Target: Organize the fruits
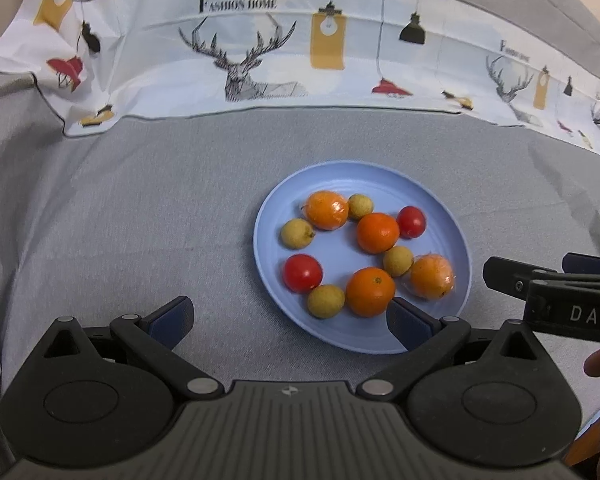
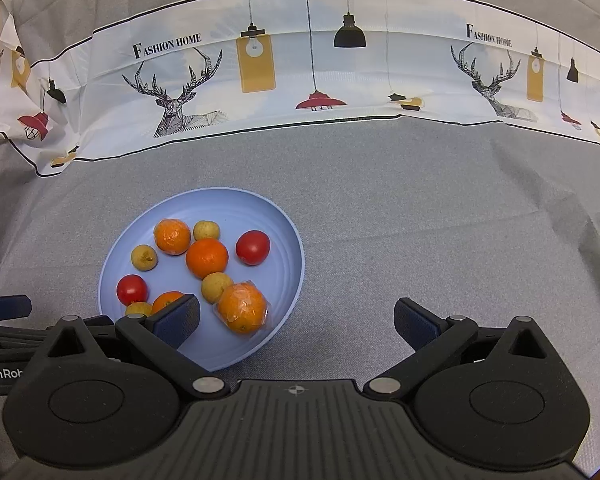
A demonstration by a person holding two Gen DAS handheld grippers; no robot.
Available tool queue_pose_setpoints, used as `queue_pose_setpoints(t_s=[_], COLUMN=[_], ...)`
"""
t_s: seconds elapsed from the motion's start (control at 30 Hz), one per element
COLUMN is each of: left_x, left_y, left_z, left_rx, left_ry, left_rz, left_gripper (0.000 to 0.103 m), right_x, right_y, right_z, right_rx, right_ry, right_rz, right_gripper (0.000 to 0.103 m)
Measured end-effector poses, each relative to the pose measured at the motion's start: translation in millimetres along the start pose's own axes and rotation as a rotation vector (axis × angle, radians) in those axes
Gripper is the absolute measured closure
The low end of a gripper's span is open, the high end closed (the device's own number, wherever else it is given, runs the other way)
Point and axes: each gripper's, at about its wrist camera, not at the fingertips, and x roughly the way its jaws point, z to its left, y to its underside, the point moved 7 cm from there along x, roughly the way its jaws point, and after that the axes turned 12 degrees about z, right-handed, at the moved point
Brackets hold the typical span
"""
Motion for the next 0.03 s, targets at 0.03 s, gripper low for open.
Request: queue_pose_setpoints(t_s=[0.03], left_x=[-2.1], left_y=[-0.8], left_z=[-1.0], left_rx=[0.004], left_ry=[0.013], left_rz=[-0.009], left_gripper=[0.000], right_x=[-2.5], right_y=[-1.1], right_z=[-1.7], right_rx=[0.008], right_ry=[-0.003], right_rz=[-0.010], right_gripper=[0.001])
